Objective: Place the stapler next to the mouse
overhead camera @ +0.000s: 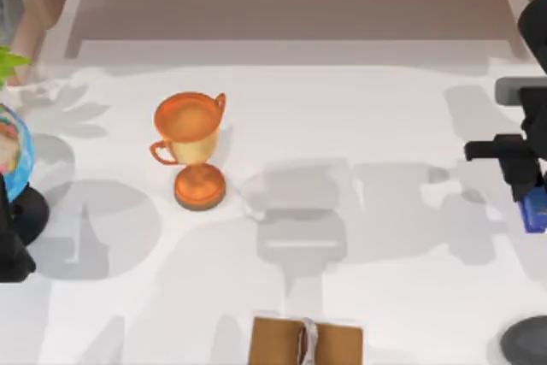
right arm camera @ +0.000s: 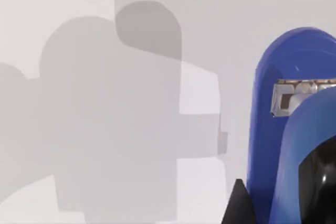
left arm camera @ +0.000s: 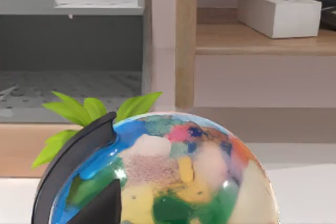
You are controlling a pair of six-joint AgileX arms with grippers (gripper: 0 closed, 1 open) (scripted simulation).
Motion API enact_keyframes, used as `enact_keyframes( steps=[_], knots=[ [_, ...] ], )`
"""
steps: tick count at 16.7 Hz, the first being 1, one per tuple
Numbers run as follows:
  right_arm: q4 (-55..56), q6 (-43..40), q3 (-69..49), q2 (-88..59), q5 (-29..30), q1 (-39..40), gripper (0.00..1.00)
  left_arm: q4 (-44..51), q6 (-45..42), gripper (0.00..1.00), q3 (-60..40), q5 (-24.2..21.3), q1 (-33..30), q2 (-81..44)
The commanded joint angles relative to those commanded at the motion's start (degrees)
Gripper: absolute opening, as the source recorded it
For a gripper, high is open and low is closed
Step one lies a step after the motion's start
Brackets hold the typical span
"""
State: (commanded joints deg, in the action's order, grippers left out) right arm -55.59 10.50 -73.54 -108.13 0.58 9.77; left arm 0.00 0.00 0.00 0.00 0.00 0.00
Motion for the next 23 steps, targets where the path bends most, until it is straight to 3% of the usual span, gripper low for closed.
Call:
enact_keyframes(
  steps=[23],
  knots=[
    [5.9,0.08,1.58,0.02,0.12,-0.27,0.0,0.0,0.0,1.0,0.0,0.0,0.0,0.0]
  ],
)
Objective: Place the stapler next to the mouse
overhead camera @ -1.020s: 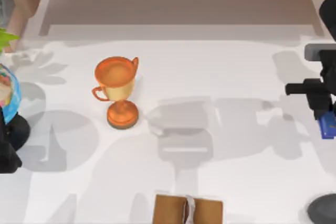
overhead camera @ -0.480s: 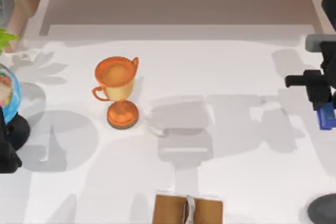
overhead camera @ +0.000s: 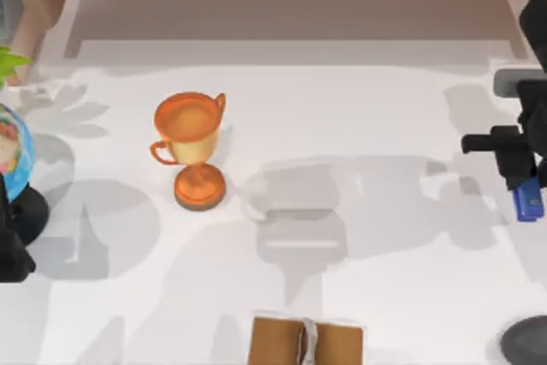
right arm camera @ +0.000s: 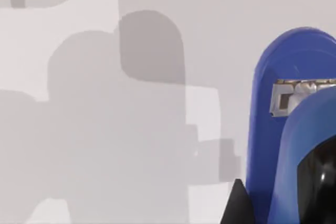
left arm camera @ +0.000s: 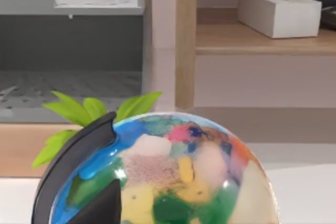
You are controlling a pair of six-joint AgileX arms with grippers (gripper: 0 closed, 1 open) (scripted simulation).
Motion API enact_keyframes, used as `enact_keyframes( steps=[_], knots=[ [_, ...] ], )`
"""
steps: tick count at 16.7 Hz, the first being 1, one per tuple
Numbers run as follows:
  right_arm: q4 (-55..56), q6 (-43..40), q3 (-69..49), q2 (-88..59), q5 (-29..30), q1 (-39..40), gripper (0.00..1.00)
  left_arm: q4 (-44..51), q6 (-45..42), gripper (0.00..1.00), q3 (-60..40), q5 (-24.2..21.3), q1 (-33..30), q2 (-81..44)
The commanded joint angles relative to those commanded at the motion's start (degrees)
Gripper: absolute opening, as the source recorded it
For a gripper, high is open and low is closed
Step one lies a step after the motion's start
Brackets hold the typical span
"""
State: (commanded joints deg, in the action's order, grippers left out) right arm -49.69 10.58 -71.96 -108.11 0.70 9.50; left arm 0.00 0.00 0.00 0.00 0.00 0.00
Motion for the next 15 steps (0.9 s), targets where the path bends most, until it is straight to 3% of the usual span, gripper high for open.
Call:
enact_keyframes(
  steps=[8,15],
  knots=[
    [0.65,-0.01,2.34,-2.44,-0.09,0.03,0.0,0.0,0.0,1.0,0.0,0.0,0.0,0.0],
    [0.65,-0.01,2.34,-2.44,-0.09,0.03,0.53,0.0,0.0,1.0,0.0,0.0,0.0,0.0]
  ],
)
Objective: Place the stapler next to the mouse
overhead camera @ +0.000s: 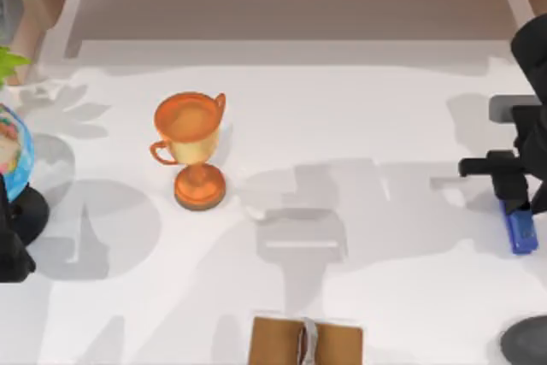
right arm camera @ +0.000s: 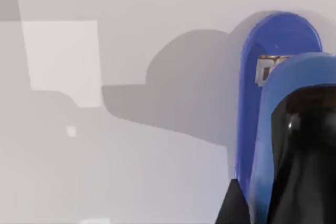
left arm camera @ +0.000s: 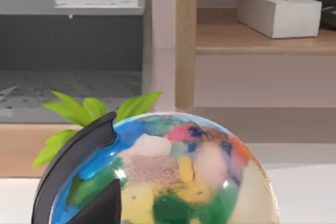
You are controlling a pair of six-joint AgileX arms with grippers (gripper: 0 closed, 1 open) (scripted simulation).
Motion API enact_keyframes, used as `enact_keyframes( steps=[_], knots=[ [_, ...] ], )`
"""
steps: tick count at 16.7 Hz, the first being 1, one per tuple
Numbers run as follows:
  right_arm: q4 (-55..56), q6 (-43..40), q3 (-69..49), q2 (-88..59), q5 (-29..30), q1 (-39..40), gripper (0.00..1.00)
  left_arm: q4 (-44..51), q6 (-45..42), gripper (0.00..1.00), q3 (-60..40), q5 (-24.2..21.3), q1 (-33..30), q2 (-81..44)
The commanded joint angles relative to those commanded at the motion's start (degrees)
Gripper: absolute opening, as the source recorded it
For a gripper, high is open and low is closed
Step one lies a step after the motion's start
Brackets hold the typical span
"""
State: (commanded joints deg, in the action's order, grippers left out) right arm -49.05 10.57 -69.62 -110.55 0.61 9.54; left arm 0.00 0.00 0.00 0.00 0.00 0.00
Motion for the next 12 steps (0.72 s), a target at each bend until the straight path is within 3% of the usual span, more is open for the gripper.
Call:
enact_keyframes(
  steps=[6,12],
  knots=[
    [0.0,0.0,0.0,0.0,0.0,0.0,0.98,0.0,0.0,1.0,0.0,0.0,0.0,0.0],
    [0.0,0.0,0.0,0.0,0.0,0.0,1.0,0.0,0.0,1.0,0.0,0.0,0.0,0.0]
  ],
)
